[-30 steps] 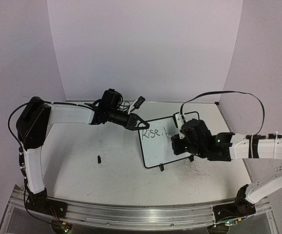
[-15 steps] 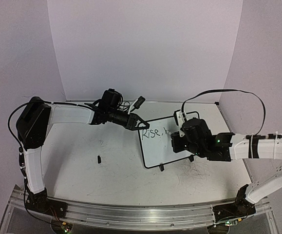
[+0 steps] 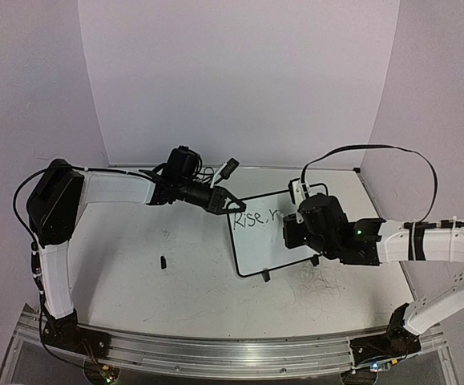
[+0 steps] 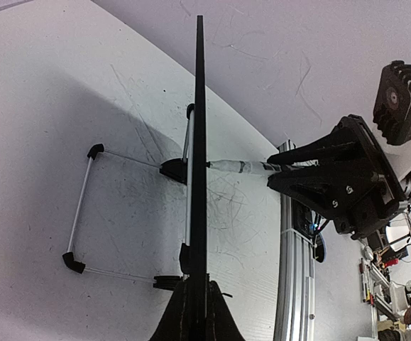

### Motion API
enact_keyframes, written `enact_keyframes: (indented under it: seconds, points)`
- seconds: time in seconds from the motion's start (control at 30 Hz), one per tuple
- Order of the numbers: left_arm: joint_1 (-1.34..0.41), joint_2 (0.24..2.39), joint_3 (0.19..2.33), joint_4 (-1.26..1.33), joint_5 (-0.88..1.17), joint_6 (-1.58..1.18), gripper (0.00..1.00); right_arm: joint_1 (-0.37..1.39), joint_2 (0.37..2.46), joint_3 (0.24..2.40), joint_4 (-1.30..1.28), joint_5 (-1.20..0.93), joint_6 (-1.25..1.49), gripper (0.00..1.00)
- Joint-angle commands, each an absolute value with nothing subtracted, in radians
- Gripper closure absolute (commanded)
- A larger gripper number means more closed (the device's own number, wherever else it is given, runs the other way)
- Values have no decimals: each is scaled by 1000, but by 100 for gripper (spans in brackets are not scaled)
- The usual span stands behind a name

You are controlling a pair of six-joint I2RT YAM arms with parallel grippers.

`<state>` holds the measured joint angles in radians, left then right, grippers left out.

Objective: Write a sentence on the whiteboard

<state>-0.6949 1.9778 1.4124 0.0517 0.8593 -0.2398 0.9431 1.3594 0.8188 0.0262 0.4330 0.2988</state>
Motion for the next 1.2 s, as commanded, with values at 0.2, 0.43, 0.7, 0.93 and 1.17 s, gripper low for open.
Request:
enact_keyframes:
  seconds: [0.2,0.43,0.7,0.93,1.17]
  points:
    - [-701,1952,1413,17,863,-236,100,925,1251,774,34,353,280,100]
    - [-701,1951,1411,17,863,-236,100,915,1304,782,24,323,296,100]
    - [-701,1950,1411,17,864,-235,100,916,1339,801,32,364,299,100]
    - [-701,1947,1411,18,866,-235,100,916,1334,796,15,432,340,100]
    - [-701,1949,1411,17,865,-235,100,908,1308,788,18,462,352,100]
